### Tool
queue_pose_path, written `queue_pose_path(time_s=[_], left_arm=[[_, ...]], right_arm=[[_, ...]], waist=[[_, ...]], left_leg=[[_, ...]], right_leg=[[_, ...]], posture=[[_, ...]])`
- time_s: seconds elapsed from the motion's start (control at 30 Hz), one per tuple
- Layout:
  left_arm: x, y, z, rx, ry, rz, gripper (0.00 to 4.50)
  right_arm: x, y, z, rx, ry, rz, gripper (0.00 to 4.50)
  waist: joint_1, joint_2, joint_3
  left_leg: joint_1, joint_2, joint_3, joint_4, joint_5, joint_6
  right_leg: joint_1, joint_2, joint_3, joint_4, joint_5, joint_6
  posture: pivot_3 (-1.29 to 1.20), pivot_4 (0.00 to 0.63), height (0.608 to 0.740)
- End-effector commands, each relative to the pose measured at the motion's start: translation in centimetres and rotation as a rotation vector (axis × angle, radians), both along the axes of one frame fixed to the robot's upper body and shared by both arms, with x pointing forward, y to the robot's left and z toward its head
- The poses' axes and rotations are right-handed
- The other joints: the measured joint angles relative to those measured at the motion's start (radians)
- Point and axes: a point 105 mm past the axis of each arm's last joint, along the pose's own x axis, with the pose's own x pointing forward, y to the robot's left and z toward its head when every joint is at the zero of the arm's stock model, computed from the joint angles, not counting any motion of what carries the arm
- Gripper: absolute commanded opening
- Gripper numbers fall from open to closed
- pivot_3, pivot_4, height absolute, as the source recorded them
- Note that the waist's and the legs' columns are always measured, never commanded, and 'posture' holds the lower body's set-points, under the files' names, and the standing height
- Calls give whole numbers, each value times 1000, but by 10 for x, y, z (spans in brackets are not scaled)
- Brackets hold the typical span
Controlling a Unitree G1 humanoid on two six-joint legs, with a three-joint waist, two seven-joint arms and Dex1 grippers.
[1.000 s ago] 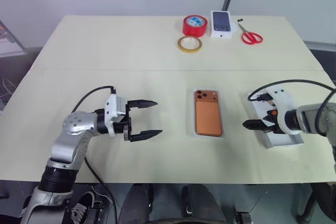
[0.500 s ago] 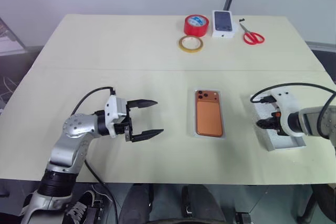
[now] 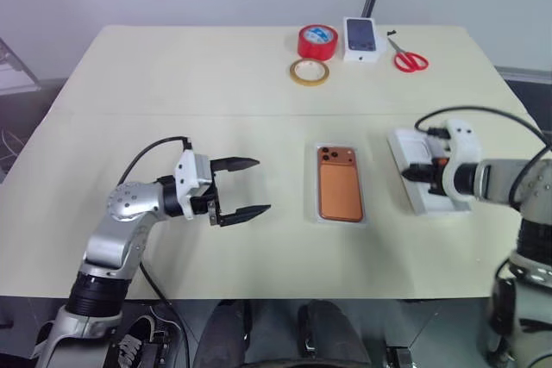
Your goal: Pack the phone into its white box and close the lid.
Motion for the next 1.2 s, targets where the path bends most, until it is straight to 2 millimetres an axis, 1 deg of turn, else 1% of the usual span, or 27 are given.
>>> queue_pose_path(time_s=[0.03, 0.13, 0.17, 0.23, 0.3, 0.37, 0.47, 0.5, 0.53, 0.63, 0.7, 0.77, 0.83, 0.87, 0.9, 0.97, 1.0, 1.03, 1.1, 1.17, 1.2], left_arm=[[0, -3, 7, -18, -18, 0, 4500], [1, -4, 8, -28, -13, 8, 4500], [1, -4, 8, -32, -12, 14, 4500], [3, -4, 8, -40, -4, 25, 4500], [5, -5, 8, -48, 2, 33, 4500], [8, -6, 9, -55, -5, 53, 4500], [11, -7, 11, -79, 22, 64, 4500], [12, -8, 13, -93, 20, 68, 4500], [14, -8, 16, -112, 28, 74, 4500], [17, -5, 24, -162, 50, 91, 4500], [21, 0, 26, -195, 81, 111, 4500], [23, 3, 25, -212, 100, 130, 4500], [22, 4, 24, -209, 94, 134, 4500], [21, 3, 24, -215, 104, 130, 4500], [19, 1, 23, -220, 112, 123, 4254], [14, -3, 20, -225, 122, 105, 3681], [11, -6, 16, -209, 123, 96, 3193], [9, -8, 11, -199, 126, 91, 2829], [6, -12, 5, -186, 141, 84, 1797], [5, -14, 1, -182, 156, 79, 869], [7, -19, -4, -175, 149, 91, 304]], right_arm=[[9, 12, 31, 160, -179, 35, 21], [16, 19, 46, 295, -282, 14, 21], [17, 28, 57, 377, -326, 35, 21], [14, 50, 72, 517, -358, 106, 21], [8, 71, 78, 639, -371, 172, 21], [-1, 86, 72, 703, -371, 219, 21], [-30, 114, 54, 763, -341, 356, 21], [-39, 120, 48, 785, -322, 390, 21], [-45, 124, 44, 825, -300, 414, 21], [-61, 132, 51, 950, -266, 433, 21], [-72, 141, 54, 992, -240, 459, 21], [-76, 147, 54, 1017, -238, 461, 21], [-78, 151, 51, 1023, -221, 449, 21], [-78, 152, 45, 1026, -193, 439, 21], [-80, 152, 37, 1003, -157, 440, 5], [-76, 151, 25, 1013, -104, 397, 0], [-73, 152, 18, 1004, -69, 386, 0], [-70, 153, 15, 1001, -47, 381, 0], [-67, 154, 11, 1000, -22, 373, 0], [-64, 153, 9, 1007, -14, 360, 0], [-61, 152, 7, 1011, 0, 349, 0]], waist=[[2, 0, 0], [6, 0, 0], [5, 0, 0], [-1, 1, 1], [-1, 2, 1], [0, 2, 1], [7, 2, 0], [9, 2, 0], [6, 2, 0], [-3, 2, 1], [-9, 2, 1], [-22, 2, 1], [-28, 2, 1], [-27, 2, 1], [-25, 2, 1], [-23, 2, 1], [-23, 2, 1], [-23, 2, 1], [-22, 2, 1], [-21, 2, 1], [-20, 2, 1]], left_leg=[[-1, 0, 0, 0, 0, 0], [-2, 0, 0, 0, 0, 0], [-2, 0, 0, 0, 0, 0], [-2, 0, 1, 0, 0, 0], [-1, 0, 2, 0, 0, -1], [-1, 1, 1, 0, 1, -1], [-1, 0, 0, -1, 1, -1], [-2, 0, 0, 0, 1, -1], [-2, -1, 0, 0, 1, -1], [-3, -2, 2, 2, 2, 0], [-2, -1, 2, 2, 2, 1], [-1, -1, 1, 1, 2, 1], [-1, 0, 1, 0, 2, 1], [-1, 1, 1, 0, 2, 1], [-2, 1, 1, -1, 2, 1], [-2, 0, 0, 0, 2, 1], [-2, 0, 0, 0, 2, 1], [-2, 0, 1, 0, 2, 1], [-2, 0, 1, 1, 2, 1], [-2, 0, 1, 0, 2, 1], [-2, 0, 1, 0, 2, 1]], right_leg=[[-1, 0, 0, 0, 0, 0], [-1, -1, 0, 0, 0, 0], [-1, -1, 0, 0, 0, 0], [-2, -1, 0, 1, 0, 0], [-2, -1, 1, 4, 0, 0], [-3, 0, 0, 5, 0, 0], [-2, -1, -1, 4, 0, 0], [-2, -1, -1, 4, 0, 0], [-2, -2, -1, 4, 0, 0], [-2, -4, 0, 3, 0, 0], [-2, -3, 0, 4, 0, 0], [-2, -1, 0, 5, 0, 0], [-3, 1, 1, 5, 0, 0], [-3, 1, 1, 5, 0, 0], [-3, 1, 1, 5, 0, 0], [-3, 1, 1, 4, 0, 1], [-3, 0, 1, 4, 0, 1], [-2, 0, 1, 4, 0, 1], [-2, -1, 1, 4, 0, 1], [-2, 0, 1, 4, 0, 0], [-3, 0, 1, 4, 0, 0]], posture=[[0, 150, 740], [0, 150, 740], [0, 150, 740], [0, 150, 740], [0, 150, 740], [0, 150, 740], [0, 150, 740], [0, 150, 740], [0, 150, 740], [0, 150, 740], [0, 150, 740], [0, 150, 740], [0, 150, 740], [0, 150, 740], [0, 150, 740], [0, 150, 740], [0, 150, 740], [0, 150, 740], [0, 150, 740], [0, 150, 740], [0, 150, 740]])
